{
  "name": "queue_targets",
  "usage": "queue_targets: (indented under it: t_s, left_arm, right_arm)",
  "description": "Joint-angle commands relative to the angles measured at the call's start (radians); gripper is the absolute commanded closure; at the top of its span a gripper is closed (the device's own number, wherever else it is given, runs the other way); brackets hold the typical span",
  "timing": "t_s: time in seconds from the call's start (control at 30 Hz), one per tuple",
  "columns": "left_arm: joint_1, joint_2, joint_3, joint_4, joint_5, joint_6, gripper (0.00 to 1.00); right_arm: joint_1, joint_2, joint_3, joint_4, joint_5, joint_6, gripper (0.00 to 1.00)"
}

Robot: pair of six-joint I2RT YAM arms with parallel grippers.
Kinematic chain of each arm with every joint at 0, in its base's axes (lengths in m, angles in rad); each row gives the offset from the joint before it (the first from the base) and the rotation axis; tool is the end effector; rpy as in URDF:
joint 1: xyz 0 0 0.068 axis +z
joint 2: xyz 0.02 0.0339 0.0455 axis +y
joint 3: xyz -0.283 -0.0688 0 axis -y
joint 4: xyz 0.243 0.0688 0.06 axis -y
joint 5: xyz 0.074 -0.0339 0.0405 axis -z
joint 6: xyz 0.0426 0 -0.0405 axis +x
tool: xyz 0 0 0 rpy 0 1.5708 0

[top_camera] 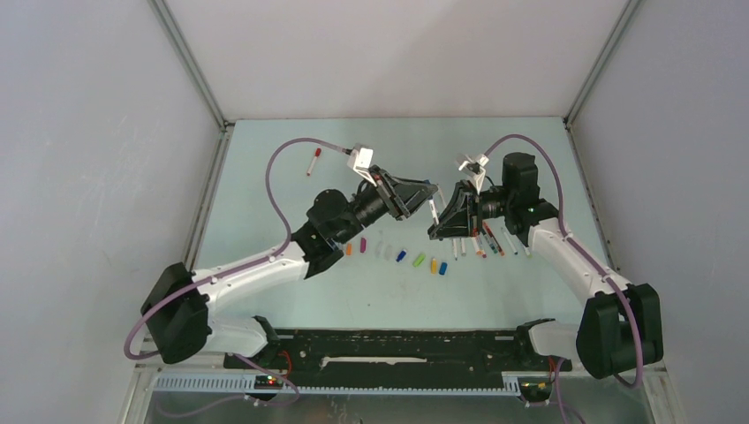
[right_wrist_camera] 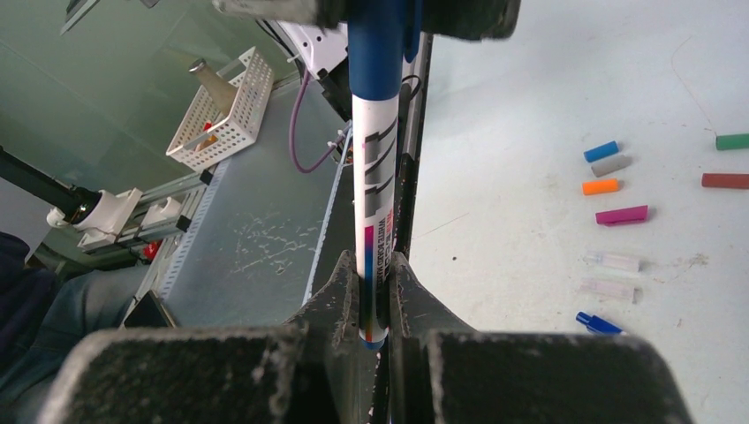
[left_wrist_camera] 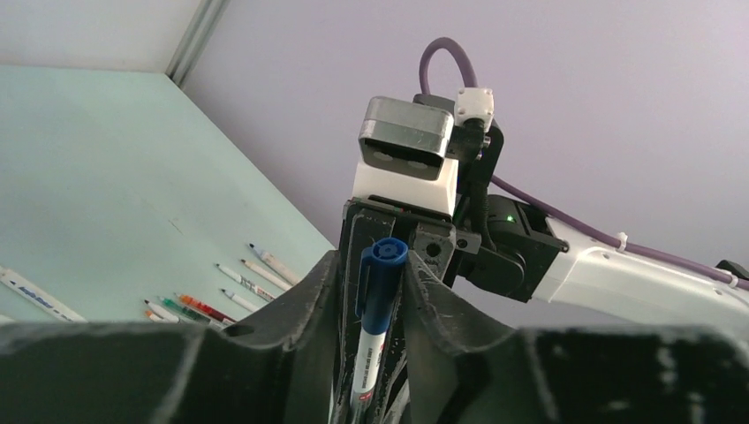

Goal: Open the pen caps
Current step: Open the pen cap from the pen.

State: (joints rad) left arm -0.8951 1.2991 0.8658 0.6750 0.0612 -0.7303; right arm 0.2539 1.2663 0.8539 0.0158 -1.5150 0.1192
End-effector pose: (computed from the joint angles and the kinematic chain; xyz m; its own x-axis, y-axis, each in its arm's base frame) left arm 0.1874 -0.2380 0.3664 -0.4328 -0.5247 -0.7331 0.7077 0.3060 -0.6368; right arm 0.2335 0.1045 0.3116 -0.4789 -0.1174 -0.8700 -0.8545 -0.1645 0.4926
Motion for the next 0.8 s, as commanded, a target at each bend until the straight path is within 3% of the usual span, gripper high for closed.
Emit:
queue_targets:
  t_s: [0.0,0.07,0.17,0.27,0.33,0.43,0.5,0.77]
  left_arm:
    - [0.013,0.016,0.069,0.046,0.060,-0.027,0.68]
    - [0.015,0.024,0.072,0.045,0.076,-0.028,0.74]
    - [0.018,0.028,0.076,0.043,0.084,-0.023,0.91]
    - [0.019,0.026,0.071,0.046,0.086,-0.014,1.00]
    - [0.019,0.026,0.066,0.047,0.086,-0.012,1.00]
    - [0.019,0.030,0.055,0.055,0.087,-0.017,1.00]
    - [0.019,0.038,0.045,0.072,0.098,-0.032,1.00]
    - [0.013,0.076,0.006,0.150,0.125,-0.066,1.00]
  right_arm:
    - [0.006,0.005,0.006,0.006,-0.004,-0.016,1.00]
    - [0.007,0.006,0.006,0.004,-0.002,-0.016,1.00]
    - [0.006,0.008,0.007,0.004,-0.001,-0.017,1.00]
    - [0.007,0.009,0.007,0.003,0.002,-0.018,1.00]
    - [0.006,0.010,0.007,0.004,0.006,-0.017,1.00]
    - [0.003,0.008,0.005,0.010,0.011,-0.007,0.75]
    - [-0.004,0.006,0.007,0.029,0.008,0.020,0.65]
    - [-0.033,0.007,0.007,0.094,0.011,0.127,0.60]
